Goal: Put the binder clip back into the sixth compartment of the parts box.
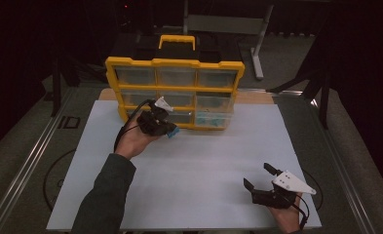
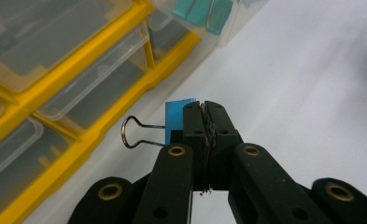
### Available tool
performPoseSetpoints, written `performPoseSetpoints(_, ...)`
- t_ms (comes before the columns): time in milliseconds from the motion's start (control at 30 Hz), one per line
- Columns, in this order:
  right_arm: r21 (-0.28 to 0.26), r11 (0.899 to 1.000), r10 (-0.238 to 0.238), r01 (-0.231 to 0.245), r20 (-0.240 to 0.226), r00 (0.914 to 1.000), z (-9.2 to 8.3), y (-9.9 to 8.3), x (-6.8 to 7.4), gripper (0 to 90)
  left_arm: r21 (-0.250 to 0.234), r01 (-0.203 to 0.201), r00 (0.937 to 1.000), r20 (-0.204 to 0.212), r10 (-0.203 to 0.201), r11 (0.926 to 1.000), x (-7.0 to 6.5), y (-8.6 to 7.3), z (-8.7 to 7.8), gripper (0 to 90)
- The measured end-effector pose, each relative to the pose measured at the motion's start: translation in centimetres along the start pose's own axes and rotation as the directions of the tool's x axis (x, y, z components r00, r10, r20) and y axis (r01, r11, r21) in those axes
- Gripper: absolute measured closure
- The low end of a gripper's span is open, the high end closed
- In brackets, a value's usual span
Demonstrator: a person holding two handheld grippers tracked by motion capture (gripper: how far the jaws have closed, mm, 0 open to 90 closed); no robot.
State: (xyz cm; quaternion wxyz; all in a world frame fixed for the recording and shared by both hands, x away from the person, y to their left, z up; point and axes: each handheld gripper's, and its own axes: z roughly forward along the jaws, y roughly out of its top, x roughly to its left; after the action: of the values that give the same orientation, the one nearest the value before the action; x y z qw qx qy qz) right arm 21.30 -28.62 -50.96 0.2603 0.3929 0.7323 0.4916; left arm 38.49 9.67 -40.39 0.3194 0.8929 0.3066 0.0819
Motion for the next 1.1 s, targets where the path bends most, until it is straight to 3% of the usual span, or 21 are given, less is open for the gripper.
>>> performPoseSetpoints(1100,0.0,1.0,0.004,-0.004,0.001,1.0,0.0,0.0,0.0,8.4,-0.09,-0.067,0.9977,0.006,0.068,0.9937,0.7,6.1,-6.1,89.5)
